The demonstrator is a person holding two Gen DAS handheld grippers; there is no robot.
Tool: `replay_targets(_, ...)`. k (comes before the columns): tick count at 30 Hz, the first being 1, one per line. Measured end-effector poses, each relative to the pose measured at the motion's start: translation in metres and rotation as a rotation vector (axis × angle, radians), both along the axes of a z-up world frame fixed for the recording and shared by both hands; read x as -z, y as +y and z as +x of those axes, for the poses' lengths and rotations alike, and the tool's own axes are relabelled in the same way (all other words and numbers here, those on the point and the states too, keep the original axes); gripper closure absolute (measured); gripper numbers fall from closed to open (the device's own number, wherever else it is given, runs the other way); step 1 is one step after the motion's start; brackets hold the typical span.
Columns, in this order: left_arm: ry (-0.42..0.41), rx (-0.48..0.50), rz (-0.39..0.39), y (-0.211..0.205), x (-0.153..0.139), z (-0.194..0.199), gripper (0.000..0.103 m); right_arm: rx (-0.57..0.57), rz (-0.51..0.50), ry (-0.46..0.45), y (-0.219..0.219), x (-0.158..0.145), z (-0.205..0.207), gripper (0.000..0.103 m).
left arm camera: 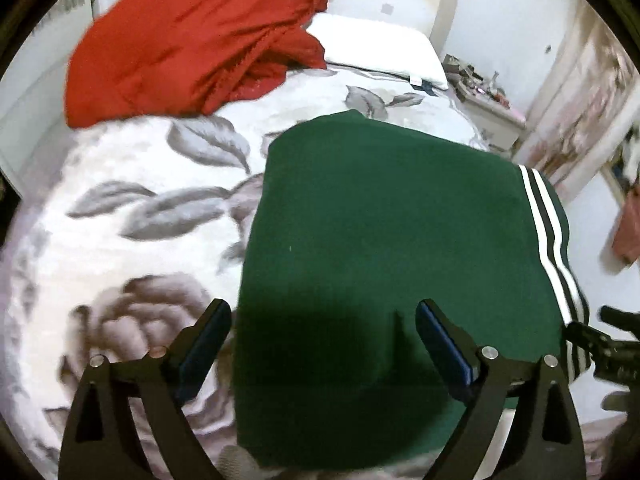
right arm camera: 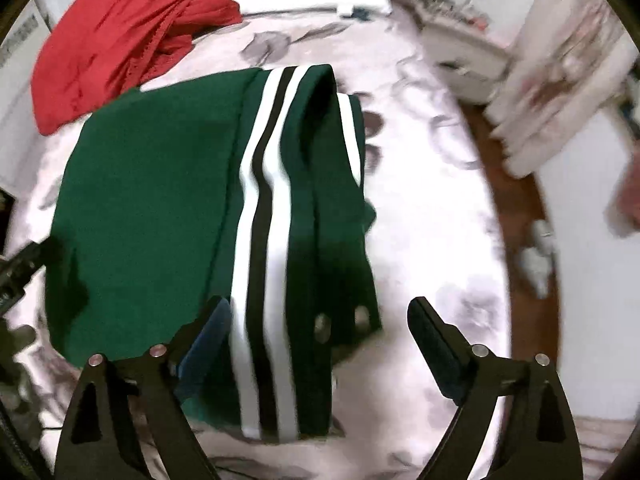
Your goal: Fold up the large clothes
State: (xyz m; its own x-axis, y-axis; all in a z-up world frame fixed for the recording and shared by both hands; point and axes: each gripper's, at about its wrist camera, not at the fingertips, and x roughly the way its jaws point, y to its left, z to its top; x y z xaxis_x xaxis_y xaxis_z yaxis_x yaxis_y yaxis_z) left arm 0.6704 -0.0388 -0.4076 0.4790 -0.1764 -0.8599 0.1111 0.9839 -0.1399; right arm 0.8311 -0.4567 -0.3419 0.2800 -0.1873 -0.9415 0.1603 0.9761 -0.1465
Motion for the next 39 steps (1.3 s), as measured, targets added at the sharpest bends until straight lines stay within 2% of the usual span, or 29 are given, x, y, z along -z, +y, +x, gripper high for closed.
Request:
replay_targets(1,-0.01,-0.001,0.03,-0.003,-0.006,-0.008,0.008,0.004,-0.009,-0.011,0.0,-0.016,-0.029,0.01)
replay_targets(3,-0.019,-0.002,0.051,-0.006,-0.02,-0.029,0.008,0.022,-0.025,-0.021,0.003,-0.04,-0.058,0.01)
replay_targets(6,-0.026,0.002,0.048,-0.008,-0.043,-0.056,0.007,0.042,-0.044,-0.041,0.015,-0.068,-0.104,0.01)
replay_targets(8,-0.034,0.003,0.045,-0.006,-0.06,-0.073,0.007,0.046,-0.046,-0.055,0.006,-0.095,-0.155,0.01)
replay_targets(12,-0.062,-0.004,0.043,0.0,-0.098,-0.108,0.007,0.063,-0.038,-0.107,0.016,-0.152,-0.21,0.01)
replay_targets(20,-0.141,-0.023,0.043,0.008,-0.196,-0.2,0.007,0.061,-0.055,-0.197,0.035,-0.263,-0.311,0.01)
replay_targets(28,-0.171,-0.046,0.029,0.015,-0.283,-0.291,0.007,0.035,-0.053,-0.282,0.048,-0.382,-0.427,0.01)
replay_targets(35,-0.227,-0.055,0.036,0.013,-0.344,-0.359,0.007,-0.003,-0.056,-0.373,0.054,-0.471,-0.513,0.01)
replay_targets(39,-0.258,-0.057,0.038,0.015,-0.367,-0.385,0.007,-0.021,-0.068,-0.409,0.057,-0.505,-0.55,0.007)
